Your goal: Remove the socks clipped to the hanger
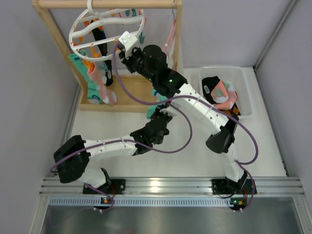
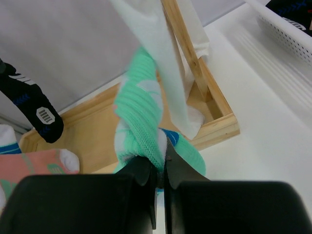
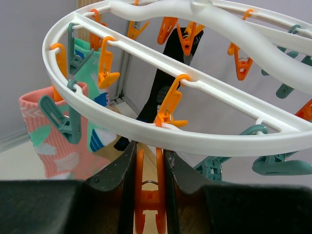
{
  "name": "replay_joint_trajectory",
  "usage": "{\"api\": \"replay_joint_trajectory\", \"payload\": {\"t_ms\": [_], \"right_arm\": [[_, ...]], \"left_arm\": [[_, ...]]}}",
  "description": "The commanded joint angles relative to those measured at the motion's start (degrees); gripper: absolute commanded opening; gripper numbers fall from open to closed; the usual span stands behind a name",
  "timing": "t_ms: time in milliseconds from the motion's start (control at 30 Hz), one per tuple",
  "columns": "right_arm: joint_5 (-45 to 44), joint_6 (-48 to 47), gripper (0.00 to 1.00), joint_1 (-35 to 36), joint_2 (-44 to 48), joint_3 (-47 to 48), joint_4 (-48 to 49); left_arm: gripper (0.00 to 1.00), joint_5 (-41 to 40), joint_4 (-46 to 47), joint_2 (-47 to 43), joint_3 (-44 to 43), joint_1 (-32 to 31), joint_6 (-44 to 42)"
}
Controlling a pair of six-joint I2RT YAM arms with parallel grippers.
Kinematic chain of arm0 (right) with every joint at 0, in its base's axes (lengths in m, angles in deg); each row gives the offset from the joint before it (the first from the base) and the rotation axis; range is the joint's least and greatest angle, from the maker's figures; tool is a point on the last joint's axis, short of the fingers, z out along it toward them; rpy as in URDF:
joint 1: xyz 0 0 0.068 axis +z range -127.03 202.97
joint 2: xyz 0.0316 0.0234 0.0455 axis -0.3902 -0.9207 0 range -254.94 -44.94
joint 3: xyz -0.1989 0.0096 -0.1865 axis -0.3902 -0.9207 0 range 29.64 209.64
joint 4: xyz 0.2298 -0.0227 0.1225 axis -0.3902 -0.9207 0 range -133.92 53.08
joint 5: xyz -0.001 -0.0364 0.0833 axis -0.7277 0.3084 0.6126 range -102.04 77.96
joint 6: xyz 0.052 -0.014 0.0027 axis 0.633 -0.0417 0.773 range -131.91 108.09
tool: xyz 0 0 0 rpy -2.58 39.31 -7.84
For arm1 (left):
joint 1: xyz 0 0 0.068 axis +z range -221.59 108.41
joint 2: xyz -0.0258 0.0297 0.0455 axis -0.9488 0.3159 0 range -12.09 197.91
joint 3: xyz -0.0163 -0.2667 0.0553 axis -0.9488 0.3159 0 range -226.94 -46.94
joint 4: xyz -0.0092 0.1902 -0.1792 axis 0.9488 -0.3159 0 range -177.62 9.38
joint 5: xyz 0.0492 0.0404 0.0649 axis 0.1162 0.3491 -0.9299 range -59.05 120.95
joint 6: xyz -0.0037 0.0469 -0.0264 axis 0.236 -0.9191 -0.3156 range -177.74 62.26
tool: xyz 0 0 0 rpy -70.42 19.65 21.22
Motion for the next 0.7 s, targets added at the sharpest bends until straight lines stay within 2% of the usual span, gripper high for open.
{"api": "replay_joint_trajectory", "payload": {"t_ms": [0, 67, 133, 200, 233, 300, 333, 400, 433, 500, 667], "right_arm": [[1.39, 1.17, 0.06, -0.13, 1.76, 0.84, 3.60], [1.82, 1.52, 0.14, -0.04, 2.29, -0.64, 3.69], [2.18, 2.40, 0.32, -0.12, 3.69, -2.58, 4.82], [2.88, 3.01, 0.37, -0.13, 5.79, -5.74, 5.45], [3.40, 3.19, 0.46, -0.04, 6.41, -6.62, 5.54], [4.99, 3.98, 0.55, 0.05, 8.34, -8.56, 5.19], [5.34, 4.15, 0.65, 0.14, 9.05, -9.78, 5.01], [6.91, 4.68, 0.75, 0.31, 11.41, -11.11, 4.13], [7.27, 4.94, 0.87, 0.49, 12.30, -12.50, 3.70], [7.89, 5.74, 0.99, 0.84, 15.46, -14.27, 2.29], [9.38, 8.54, 0.99, 1.28, 26.34, -25.16, 0.01]], "left_arm": [[0.00, -0.11, 1.82, -3.52, 1.55, 0.04, 3.79], [0.00, -0.46, 0.51, -5.10, 3.75, 0.04, 7.47], [0.00, 1.20, -2.65, -8.87, 5.32, 0.04, 13.07], [0.00, 2.69, -6.16, -13.34, 6.47, 0.04, 16.61], [0.00, 4.35, -7.49, -14.76, 7.35, 0.04, 19.32], [0.00, 6.12, -10.56, -18.71, 8.23, -0.05, 21.88], [0.00, 7.17, -11.45, -19.95, 8.67, -0.05, 23.81], [0.00, 7.79, -14.16, -23.80, 9.90, -0.05, 25.76], [0.00, 9.19, -14.96, -25.05, 10.34, -0.05, 27.33], [0.00, 10.69, -16.81, -29.00, 11.40, -0.05, 29.01], [0.00, 16.30, -24.01, -37.61, 13.42, -0.05, 33.93]]}}
